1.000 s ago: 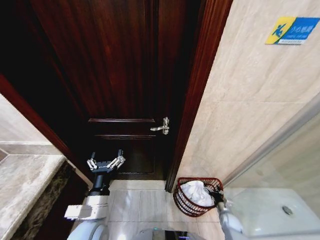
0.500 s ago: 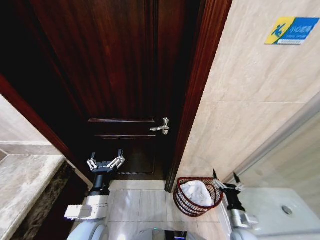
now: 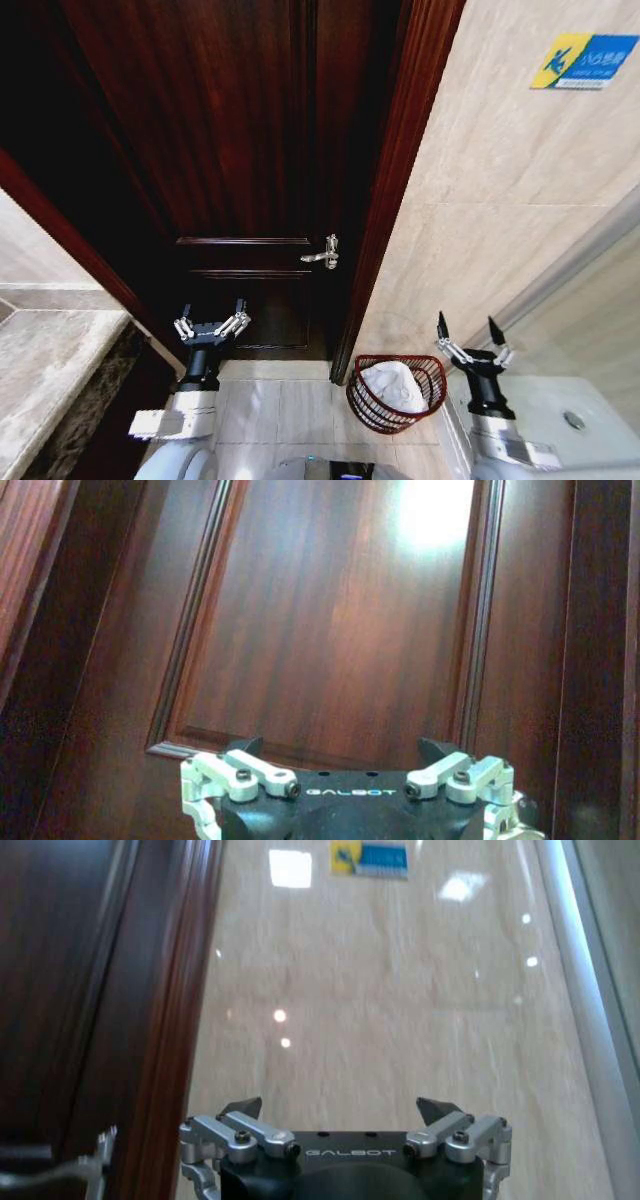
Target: Discard the used towel into the hamper.
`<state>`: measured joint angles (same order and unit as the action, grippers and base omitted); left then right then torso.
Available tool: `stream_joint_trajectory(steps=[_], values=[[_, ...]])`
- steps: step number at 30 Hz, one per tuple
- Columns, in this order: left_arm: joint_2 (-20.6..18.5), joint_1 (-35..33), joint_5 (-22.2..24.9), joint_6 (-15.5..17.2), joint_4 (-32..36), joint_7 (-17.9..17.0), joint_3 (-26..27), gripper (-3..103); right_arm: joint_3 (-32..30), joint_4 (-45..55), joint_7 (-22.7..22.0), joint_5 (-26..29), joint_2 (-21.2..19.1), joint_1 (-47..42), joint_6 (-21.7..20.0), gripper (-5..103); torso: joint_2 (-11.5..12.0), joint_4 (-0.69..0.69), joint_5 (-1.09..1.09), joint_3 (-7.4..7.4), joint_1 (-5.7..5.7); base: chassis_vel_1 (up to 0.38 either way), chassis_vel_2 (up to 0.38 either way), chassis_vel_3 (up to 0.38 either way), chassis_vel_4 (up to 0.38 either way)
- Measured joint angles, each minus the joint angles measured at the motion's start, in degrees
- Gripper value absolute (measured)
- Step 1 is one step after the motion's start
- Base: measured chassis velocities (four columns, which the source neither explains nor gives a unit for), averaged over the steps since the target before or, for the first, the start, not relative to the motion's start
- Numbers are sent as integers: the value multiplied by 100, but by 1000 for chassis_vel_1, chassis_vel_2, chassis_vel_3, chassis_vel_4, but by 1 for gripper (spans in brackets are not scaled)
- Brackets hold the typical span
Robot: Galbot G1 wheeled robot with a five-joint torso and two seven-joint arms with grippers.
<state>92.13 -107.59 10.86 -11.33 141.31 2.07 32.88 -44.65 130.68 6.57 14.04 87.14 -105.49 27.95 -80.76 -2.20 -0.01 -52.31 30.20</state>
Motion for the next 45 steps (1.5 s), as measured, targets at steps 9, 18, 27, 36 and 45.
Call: stream_joint_trajectory(steps=[9,18,27,36,45], values=[[0,1,0,0,0,0,0,100,22,254,100,-21,-11,-95,69,100,0,0,0,-1,1,0,0,0,0],[0,1,0,0,0,0,0,100,48,191,187,-32,-16,-50,74,100,0,1,2,0,-2,121,-122,-124,124],[0,0,0,0,0,0,0,100,21,205,186,-30,12,23,30,100,-1,0,-2,1,-2,197,-187,-187,184],[0,0,0,0,0,0,1,100,32,136,216,4,7,26,70,100,-1,0,0,0,0,182,-188,-181,183],[0,1,0,0,0,0,0,100,30,56,272,39,-8,18,158,100,0,0,1,-1,1,200,-197,-195,197]])
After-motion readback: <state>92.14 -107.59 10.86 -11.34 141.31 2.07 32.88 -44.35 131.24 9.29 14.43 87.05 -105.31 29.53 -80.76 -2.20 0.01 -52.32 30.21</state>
